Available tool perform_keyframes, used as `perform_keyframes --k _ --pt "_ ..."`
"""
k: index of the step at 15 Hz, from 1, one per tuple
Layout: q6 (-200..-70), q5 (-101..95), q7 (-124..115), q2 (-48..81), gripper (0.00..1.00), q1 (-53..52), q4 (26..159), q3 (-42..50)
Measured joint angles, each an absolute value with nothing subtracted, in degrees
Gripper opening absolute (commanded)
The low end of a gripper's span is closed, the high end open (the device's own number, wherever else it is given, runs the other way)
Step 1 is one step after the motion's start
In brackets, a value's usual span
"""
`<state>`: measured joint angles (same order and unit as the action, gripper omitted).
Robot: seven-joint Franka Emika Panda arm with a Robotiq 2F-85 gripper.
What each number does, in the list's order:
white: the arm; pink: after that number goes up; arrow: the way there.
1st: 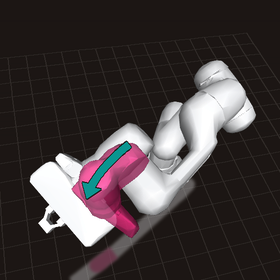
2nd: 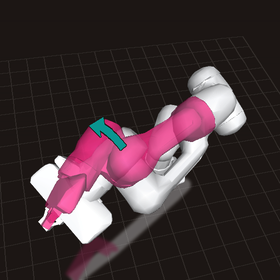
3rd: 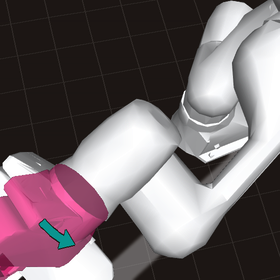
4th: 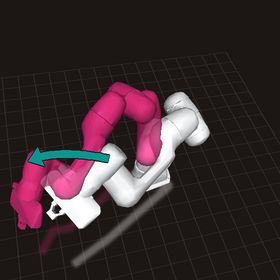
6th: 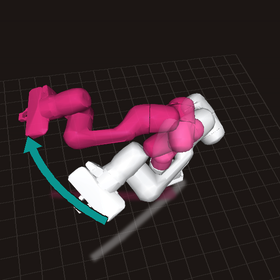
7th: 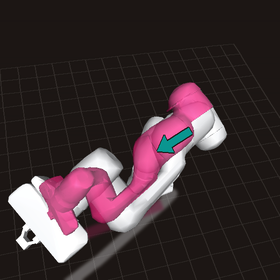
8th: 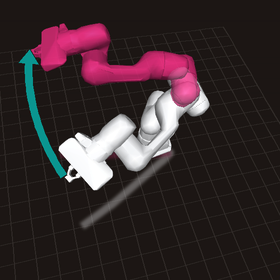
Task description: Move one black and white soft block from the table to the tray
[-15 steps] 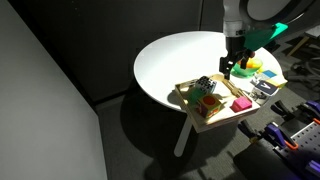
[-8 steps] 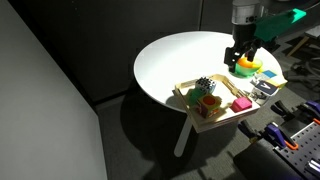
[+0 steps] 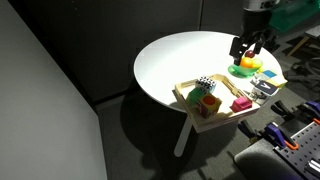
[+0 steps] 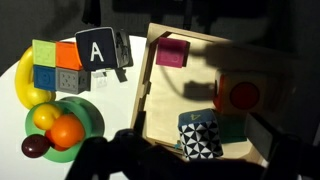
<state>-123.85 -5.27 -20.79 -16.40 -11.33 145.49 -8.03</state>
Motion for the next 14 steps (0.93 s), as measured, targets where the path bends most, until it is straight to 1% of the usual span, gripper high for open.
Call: perform_keyframes --k 8,14 --pt "-128.0 0.8 -17.0 -21.8 1.00 -11.1 149.7 -8.0" --pt "-128.7 1.3 -16.3 -21.9 1.00 -10.7 150.3 -8.5"
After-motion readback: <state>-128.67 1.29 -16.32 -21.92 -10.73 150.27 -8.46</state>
